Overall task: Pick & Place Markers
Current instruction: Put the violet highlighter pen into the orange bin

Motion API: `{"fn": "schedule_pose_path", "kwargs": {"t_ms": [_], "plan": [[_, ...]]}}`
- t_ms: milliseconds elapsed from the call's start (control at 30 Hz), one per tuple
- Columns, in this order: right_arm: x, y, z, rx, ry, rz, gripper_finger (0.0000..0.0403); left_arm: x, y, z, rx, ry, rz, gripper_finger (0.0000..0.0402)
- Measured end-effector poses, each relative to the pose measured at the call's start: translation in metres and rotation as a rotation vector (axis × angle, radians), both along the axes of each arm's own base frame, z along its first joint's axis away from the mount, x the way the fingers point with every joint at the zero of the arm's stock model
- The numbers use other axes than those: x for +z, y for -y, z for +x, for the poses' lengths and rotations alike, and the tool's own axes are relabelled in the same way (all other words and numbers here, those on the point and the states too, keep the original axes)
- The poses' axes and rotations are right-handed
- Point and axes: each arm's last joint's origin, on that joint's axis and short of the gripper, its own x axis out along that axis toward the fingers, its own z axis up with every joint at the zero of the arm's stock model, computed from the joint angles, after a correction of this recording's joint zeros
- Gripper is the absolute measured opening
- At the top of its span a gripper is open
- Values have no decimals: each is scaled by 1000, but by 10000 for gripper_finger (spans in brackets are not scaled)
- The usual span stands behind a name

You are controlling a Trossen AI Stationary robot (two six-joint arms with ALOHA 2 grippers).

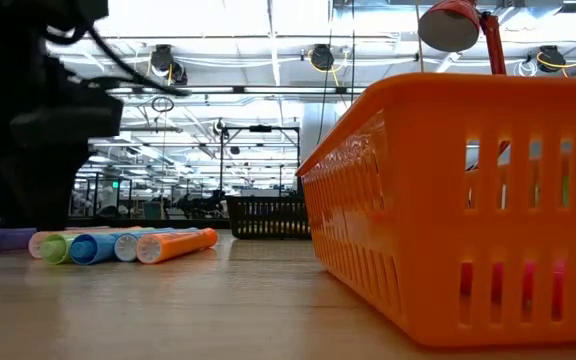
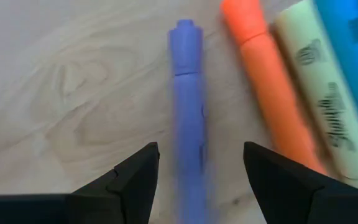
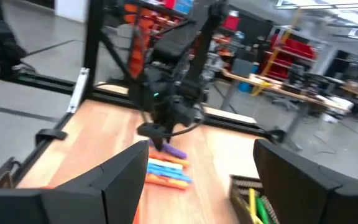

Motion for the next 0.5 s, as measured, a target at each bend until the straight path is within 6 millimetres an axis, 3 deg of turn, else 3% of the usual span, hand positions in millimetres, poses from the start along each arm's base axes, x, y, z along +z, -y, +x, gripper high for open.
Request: {"fn": "schedule_pose_path", "kwargs": {"t_ms": [267, 367, 500], "plan": [[6, -6, -30, 47, 11, -5, 279, -14, -3, -5, -1, 44, -13, 239], [-2, -2, -35, 43, 6, -25, 279, -15, -3, -5, -2, 41, -13, 239], [-22, 14, -44, -96, 23, -25, 279, -15, -3, -6, 14, 26, -30, 239]]}}
